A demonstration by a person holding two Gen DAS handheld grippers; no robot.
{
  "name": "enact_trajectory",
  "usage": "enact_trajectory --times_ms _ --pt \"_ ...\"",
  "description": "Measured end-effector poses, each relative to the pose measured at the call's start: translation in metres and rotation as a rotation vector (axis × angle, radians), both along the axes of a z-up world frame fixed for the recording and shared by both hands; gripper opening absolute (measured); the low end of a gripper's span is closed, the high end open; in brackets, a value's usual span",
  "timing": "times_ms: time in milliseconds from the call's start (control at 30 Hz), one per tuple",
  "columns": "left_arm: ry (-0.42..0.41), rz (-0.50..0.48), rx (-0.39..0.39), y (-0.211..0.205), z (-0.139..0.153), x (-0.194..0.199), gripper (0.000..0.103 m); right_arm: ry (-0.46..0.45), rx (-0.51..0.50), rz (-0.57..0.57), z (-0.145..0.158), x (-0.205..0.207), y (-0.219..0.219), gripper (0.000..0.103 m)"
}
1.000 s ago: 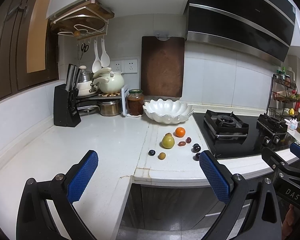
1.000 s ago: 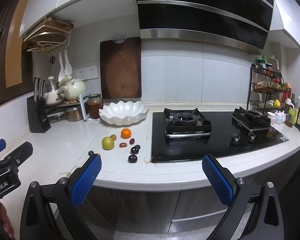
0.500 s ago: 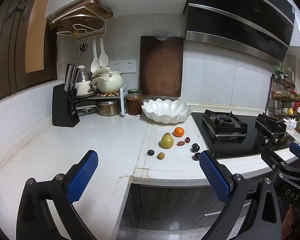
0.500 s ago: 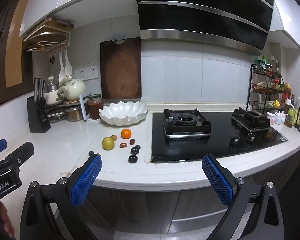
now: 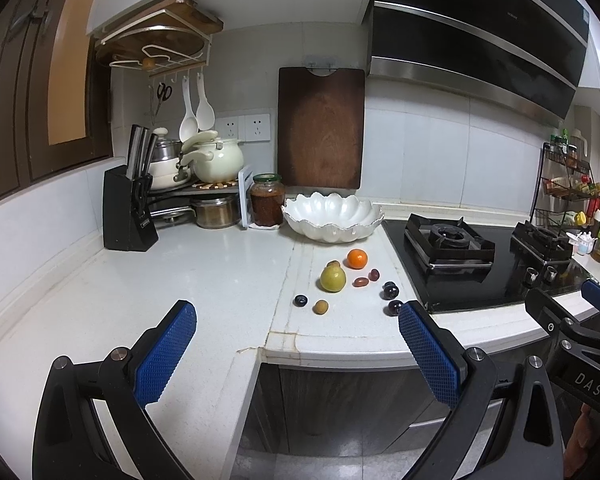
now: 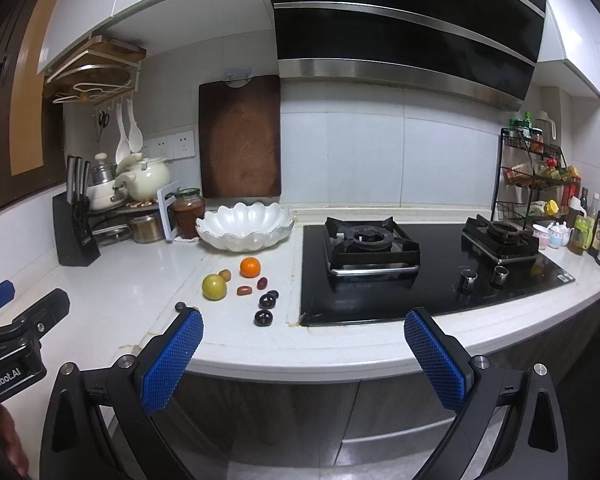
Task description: Organize fruits
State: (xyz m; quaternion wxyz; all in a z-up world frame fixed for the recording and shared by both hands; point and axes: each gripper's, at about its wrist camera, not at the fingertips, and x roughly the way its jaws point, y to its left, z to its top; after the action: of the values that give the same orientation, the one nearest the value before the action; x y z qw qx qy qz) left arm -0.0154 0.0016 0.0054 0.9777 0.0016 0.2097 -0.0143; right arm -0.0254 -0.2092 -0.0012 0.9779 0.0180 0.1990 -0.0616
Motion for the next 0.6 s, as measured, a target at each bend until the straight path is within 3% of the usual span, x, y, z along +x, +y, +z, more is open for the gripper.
enact_trajectory --times_ms 600 --pt "0.029 0.010 0.008 0.0041 -0.0068 0.0079 0.103 0.016 0.004 0.007 -0.0029 0.0053 -0.0015 0.102"
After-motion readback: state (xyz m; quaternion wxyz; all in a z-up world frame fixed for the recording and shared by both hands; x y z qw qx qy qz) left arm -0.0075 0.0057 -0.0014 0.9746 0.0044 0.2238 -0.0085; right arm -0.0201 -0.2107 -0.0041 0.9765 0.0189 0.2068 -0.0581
